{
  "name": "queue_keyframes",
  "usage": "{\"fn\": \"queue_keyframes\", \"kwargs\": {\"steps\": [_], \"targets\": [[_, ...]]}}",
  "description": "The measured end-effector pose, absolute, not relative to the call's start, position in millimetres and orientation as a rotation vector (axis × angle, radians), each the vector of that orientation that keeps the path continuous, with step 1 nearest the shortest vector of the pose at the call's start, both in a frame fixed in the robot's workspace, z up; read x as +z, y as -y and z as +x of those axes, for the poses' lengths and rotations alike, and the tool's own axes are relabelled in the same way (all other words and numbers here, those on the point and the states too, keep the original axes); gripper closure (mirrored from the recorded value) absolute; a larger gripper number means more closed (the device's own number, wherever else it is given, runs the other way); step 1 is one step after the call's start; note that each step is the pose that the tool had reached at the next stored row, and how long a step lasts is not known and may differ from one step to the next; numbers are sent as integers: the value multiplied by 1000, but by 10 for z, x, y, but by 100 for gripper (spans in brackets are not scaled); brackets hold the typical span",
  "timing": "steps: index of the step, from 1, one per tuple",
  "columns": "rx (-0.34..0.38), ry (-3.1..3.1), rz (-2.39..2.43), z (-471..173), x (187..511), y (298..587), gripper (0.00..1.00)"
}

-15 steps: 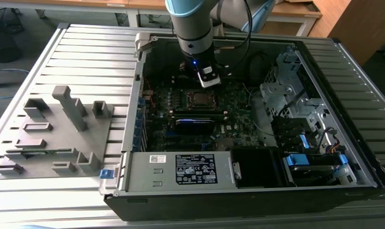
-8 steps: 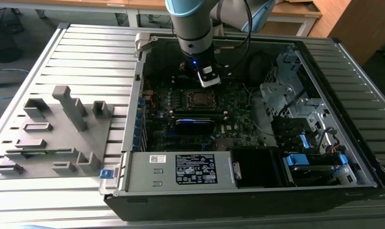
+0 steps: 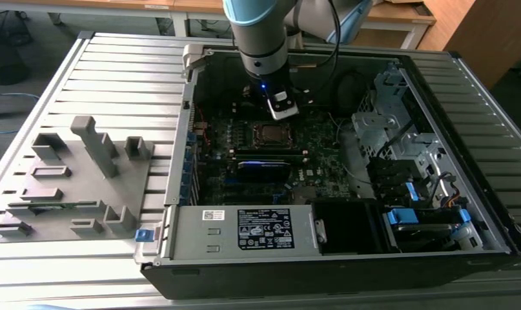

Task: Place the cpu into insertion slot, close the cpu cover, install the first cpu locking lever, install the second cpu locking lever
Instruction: 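Install the first cpu locking lever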

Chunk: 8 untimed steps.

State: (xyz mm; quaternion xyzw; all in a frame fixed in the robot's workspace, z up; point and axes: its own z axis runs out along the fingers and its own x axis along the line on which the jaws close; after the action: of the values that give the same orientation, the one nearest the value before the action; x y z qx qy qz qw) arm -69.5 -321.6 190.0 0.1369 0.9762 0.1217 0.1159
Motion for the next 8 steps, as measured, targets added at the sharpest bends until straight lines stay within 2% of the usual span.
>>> {"fn": "queue_keyframes", "kwargs": {"steps": [8], "targets": [[354, -2864, 380, -694, 1887, 3216, 89]]}}
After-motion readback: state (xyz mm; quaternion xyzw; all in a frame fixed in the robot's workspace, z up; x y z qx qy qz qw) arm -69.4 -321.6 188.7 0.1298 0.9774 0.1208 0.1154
